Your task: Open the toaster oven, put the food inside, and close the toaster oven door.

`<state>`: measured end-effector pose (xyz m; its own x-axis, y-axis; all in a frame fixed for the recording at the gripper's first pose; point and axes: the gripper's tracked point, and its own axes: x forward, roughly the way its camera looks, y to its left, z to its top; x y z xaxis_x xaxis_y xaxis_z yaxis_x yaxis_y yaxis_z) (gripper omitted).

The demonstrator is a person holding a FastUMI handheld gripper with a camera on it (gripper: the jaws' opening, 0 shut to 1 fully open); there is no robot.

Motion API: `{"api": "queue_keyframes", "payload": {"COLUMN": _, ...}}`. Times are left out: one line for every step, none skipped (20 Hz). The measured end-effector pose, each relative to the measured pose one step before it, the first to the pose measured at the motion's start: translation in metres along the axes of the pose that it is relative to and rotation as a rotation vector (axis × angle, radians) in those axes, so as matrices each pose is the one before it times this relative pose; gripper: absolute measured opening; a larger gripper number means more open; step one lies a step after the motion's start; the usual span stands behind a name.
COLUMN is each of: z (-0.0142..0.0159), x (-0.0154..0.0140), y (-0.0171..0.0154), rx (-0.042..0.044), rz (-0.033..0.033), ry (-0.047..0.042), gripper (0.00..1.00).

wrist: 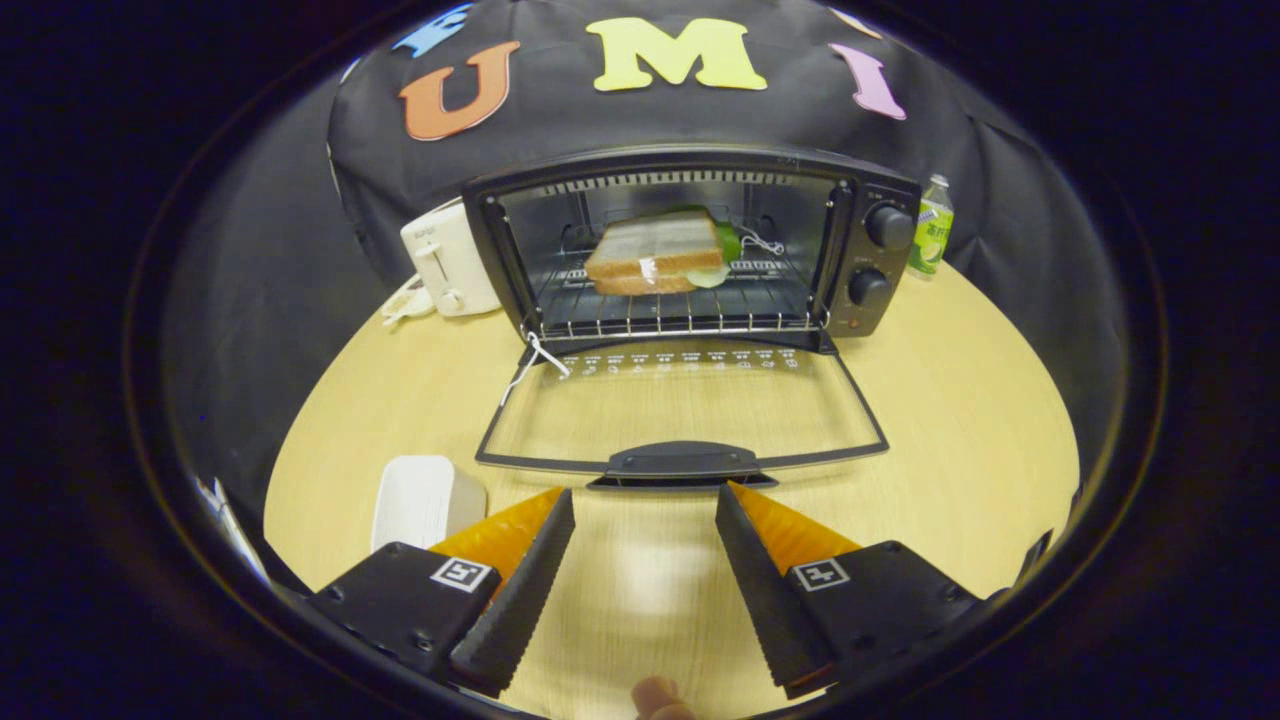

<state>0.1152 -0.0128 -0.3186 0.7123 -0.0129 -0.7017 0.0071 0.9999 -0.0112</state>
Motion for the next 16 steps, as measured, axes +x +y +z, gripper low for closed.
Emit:
{"api": "queue_keyframes", "payload": {"z": -0.00303, "x": 0.00335, "y": -0.00199, "rx": 0.01228, "rz": -0.00359, "ry": 0.00983, "gripper": 0.94}}
{"api": "queue_keyframes", "payload": {"z": 0.00095, "x": 0.00448, "y": -0.00334, "rx": 0.00131, "rz": -0.00795, "ry": -0.00532, "gripper": 0.94}}
{"api": "queue_keyframes", "payload": {"z": -0.00062, "x": 0.0048, "y": -0.00294, "rx": -0.00283, "rz": -0.00949, "ry": -0.00077, "gripper": 0.94}}
{"api": "queue_keyframes", "payload": {"z": -0.00152, "x": 0.00427, "y": -0.00206, "rx": 0.00234, "rz": -0.00619, "ry": 0.00613, "gripper": 0.94}}
{"api": "queue_keyframes", "payload": {"z": -0.00253, "x": 0.00434, "y": -0.00165, "rx": 0.01481, "rz": -0.00364, "ry": 0.00389, "gripper": 0.94}}
{"api": "queue_keyframes", "payload": {"z": 0.00697, "x": -0.00278, "y": 0.00231, "rx": 0.00819, "rz": 0.0059, "ry": -0.03154, "gripper": 0.94}}
{"api": "queue_keyframes", "payload": {"z": 0.00155, "x": 0.0006, "y": 0.0005, "rx": -0.00834, "rz": -0.00483, "ry": -0.00513, "gripper": 0.94}}
{"api": "queue_keyframes", "payload": {"z": 0.00095, "x": -0.00028, "y": -0.00075, "rx": -0.00805, "rz": -0.00302, "ry": 0.00246, "gripper": 0.94}}
{"api": "queue_keyframes", "payload": {"z": -0.0004, "x": 0.00131, "y": -0.0003, "rx": -0.00295, "rz": -0.00003, "ry": -0.00045, "gripper": 0.94}}
{"api": "queue_keyframes", "payload": {"z": -0.00045, "x": 0.00059, "y": -0.00032, "rx": -0.00067, "rz": 0.00104, "ry": 0.00099, "gripper": 0.94}}
{"api": "queue_keyframes", "payload": {"z": 0.0003, "x": 0.00009, "y": 0.00013, "rx": 0.00132, "rz": -0.0001, "ry": -0.00098, "gripper": 0.94}}
{"api": "queue_keyframes", "payload": {"z": 0.00127, "x": -0.00207, "y": 0.00056, "rx": -0.00286, "rz": -0.00112, "ry": -0.00346, "gripper": 0.94}}
{"api": "queue_keyframes", "payload": {"z": 0.00232, "x": -0.00114, "y": 0.00047, "rx": -0.00518, "rz": -0.00245, "ry": -0.00686, "gripper": 0.94}}
{"api": "queue_keyframes", "payload": {"z": 0.00148, "x": -0.00205, "y": 0.00001, "rx": -0.00768, "rz": -0.00334, "ry": -0.01062, "gripper": 0.94}}
{"api": "queue_keyframes", "payload": {"z": 0.00301, "x": -0.00358, "y": 0.00012, "rx": -0.01164, "rz": -0.00384, "ry": -0.01319, "gripper": 0.94}}
{"api": "queue_keyframes", "payload": {"z": 0.0018, "x": -0.00106, "y": 0.00003, "rx": -0.01015, "rz": -0.0039, "ry": -0.01021, "gripper": 0.94}}
